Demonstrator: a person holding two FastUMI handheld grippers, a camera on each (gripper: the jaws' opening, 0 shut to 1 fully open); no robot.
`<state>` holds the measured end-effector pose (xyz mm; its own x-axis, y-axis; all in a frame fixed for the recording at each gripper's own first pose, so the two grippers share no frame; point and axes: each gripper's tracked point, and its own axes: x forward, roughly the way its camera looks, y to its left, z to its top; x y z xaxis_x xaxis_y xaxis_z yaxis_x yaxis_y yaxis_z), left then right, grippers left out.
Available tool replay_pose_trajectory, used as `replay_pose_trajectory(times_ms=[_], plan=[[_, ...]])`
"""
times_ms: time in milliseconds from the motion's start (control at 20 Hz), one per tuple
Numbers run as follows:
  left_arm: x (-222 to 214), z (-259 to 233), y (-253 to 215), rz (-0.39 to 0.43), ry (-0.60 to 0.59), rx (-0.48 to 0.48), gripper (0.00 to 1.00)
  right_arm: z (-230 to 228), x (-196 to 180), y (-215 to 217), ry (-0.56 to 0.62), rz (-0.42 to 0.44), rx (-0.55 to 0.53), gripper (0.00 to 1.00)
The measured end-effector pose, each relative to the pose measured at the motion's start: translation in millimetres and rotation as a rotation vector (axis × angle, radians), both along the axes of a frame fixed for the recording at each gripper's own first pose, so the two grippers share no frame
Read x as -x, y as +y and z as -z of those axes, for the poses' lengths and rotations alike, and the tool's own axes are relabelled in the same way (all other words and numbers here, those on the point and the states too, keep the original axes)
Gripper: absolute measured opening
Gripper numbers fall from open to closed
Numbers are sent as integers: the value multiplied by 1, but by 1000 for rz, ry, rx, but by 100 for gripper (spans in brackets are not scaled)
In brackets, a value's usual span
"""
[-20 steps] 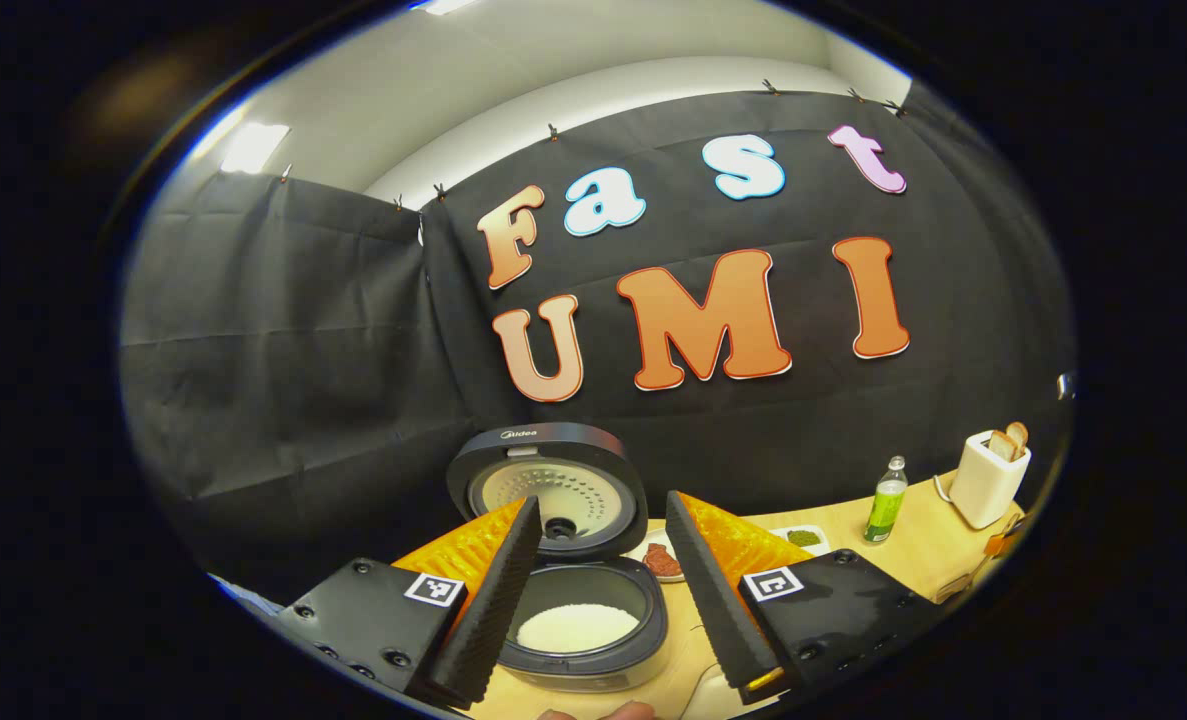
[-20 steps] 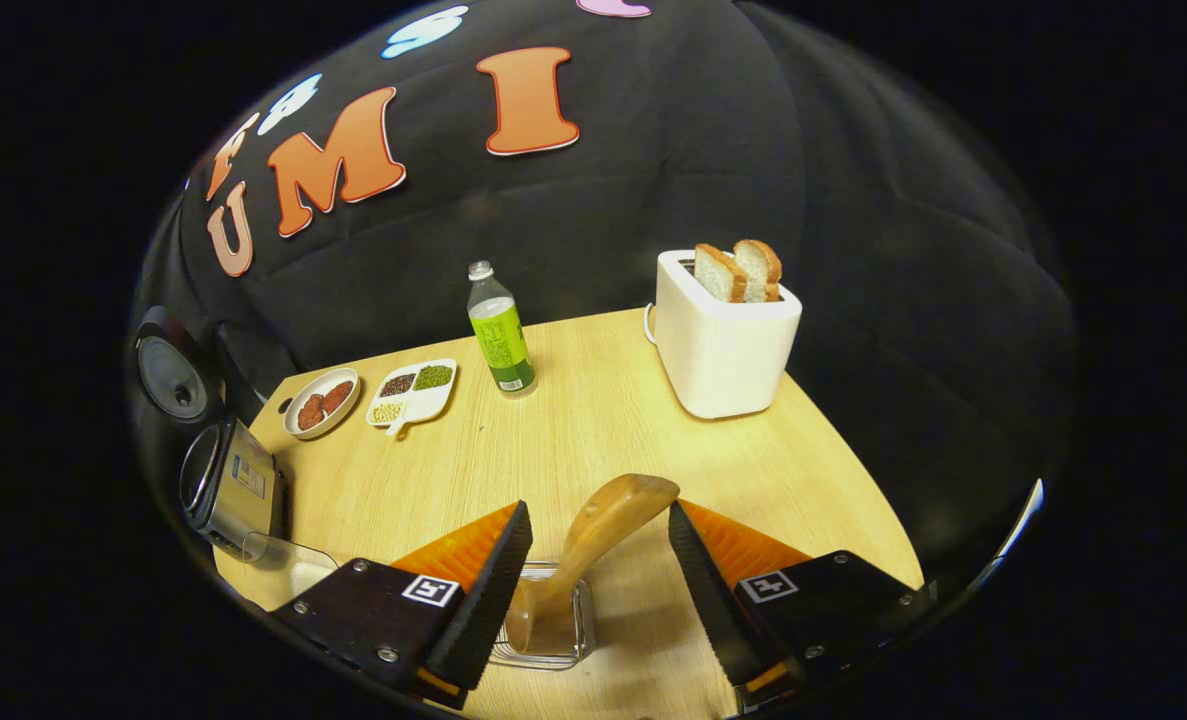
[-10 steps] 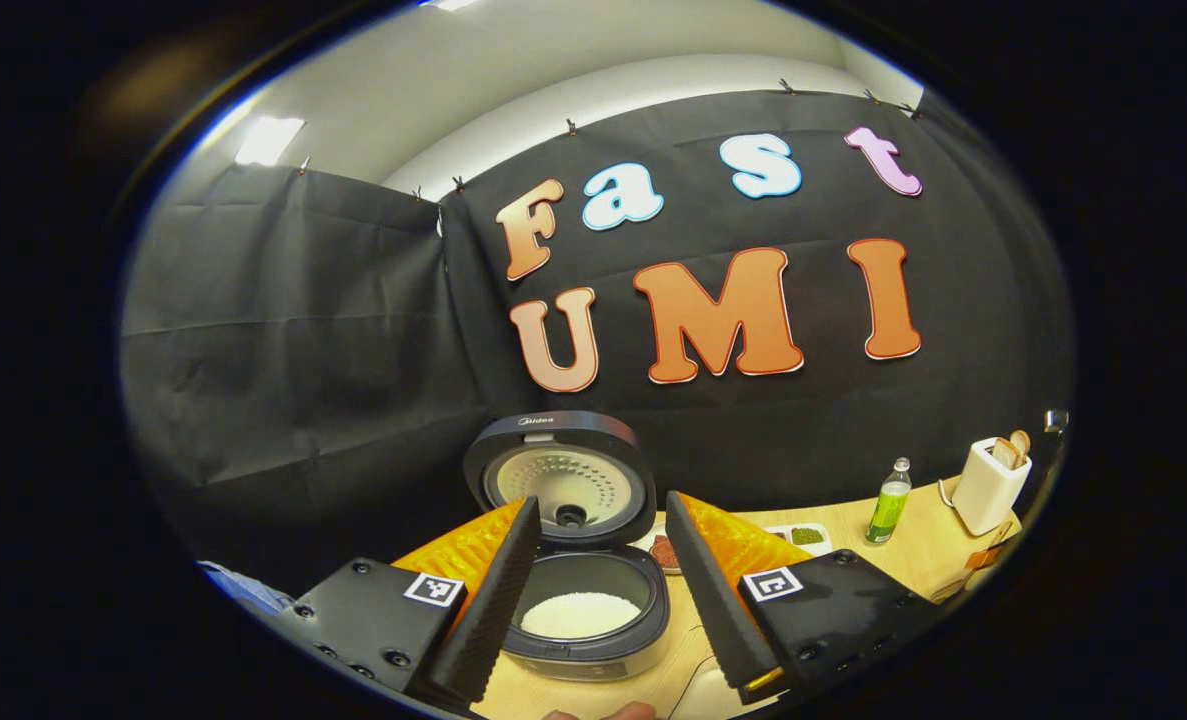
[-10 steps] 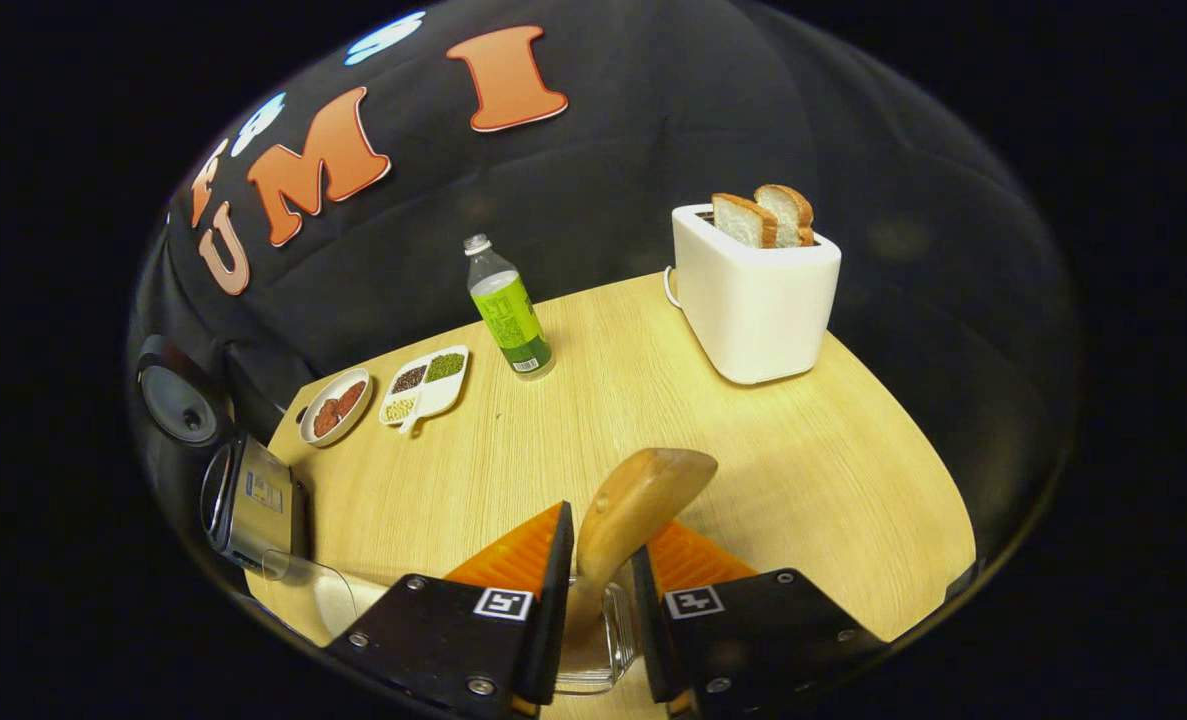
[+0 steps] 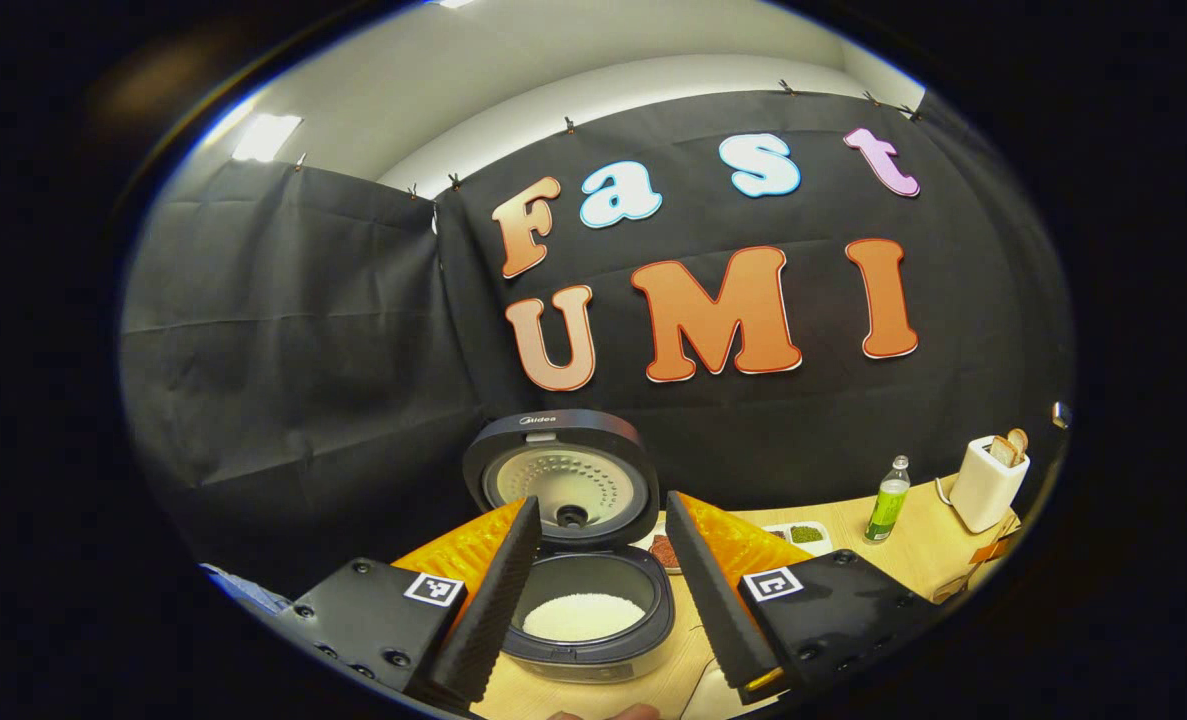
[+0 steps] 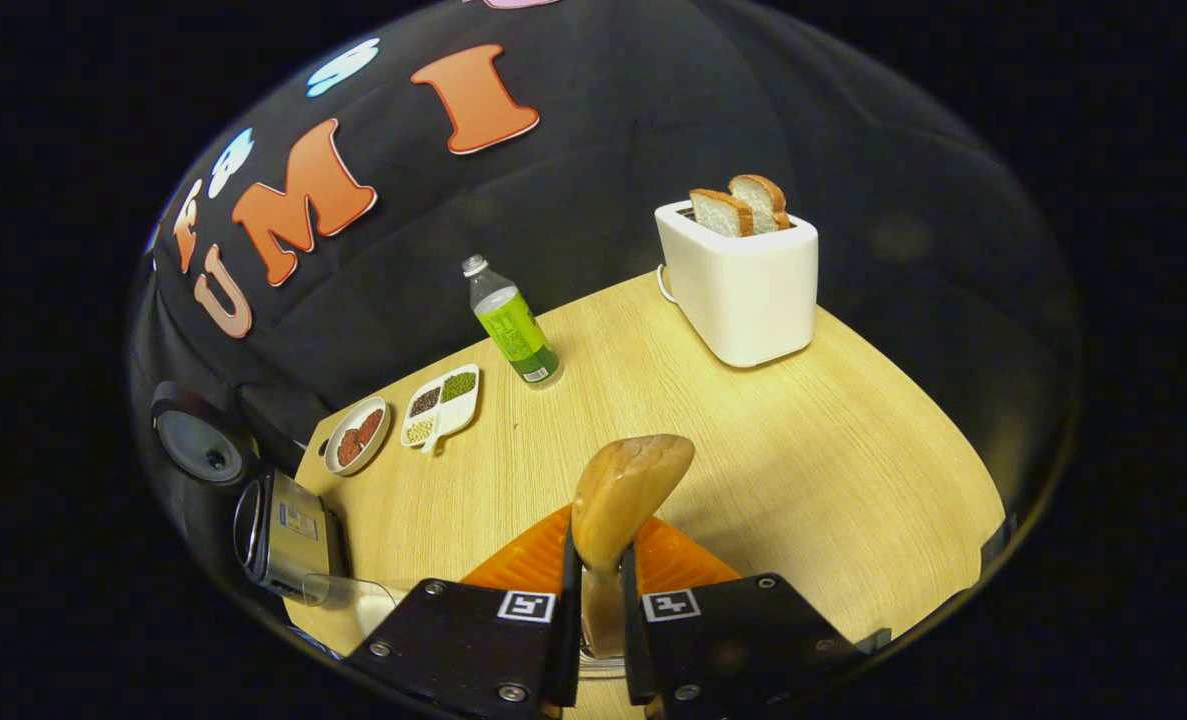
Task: Close the left gripper, press the button to open the rice cooker; take a wooden spoon from the chopstick holder with the right hand, scoop a spoonful of rice and pour it into the rice cooker, then put the wooden spoon back into the chopstick holder.
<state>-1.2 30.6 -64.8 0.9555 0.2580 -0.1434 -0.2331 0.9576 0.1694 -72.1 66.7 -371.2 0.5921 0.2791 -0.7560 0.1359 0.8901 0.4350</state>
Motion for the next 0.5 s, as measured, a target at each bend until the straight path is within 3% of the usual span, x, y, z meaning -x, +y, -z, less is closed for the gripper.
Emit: replay_pose_trajectory(times_ms=[500], plan=[[-14,5,-3,80,1,39,86,-17,38,8,17,74,6,15]])
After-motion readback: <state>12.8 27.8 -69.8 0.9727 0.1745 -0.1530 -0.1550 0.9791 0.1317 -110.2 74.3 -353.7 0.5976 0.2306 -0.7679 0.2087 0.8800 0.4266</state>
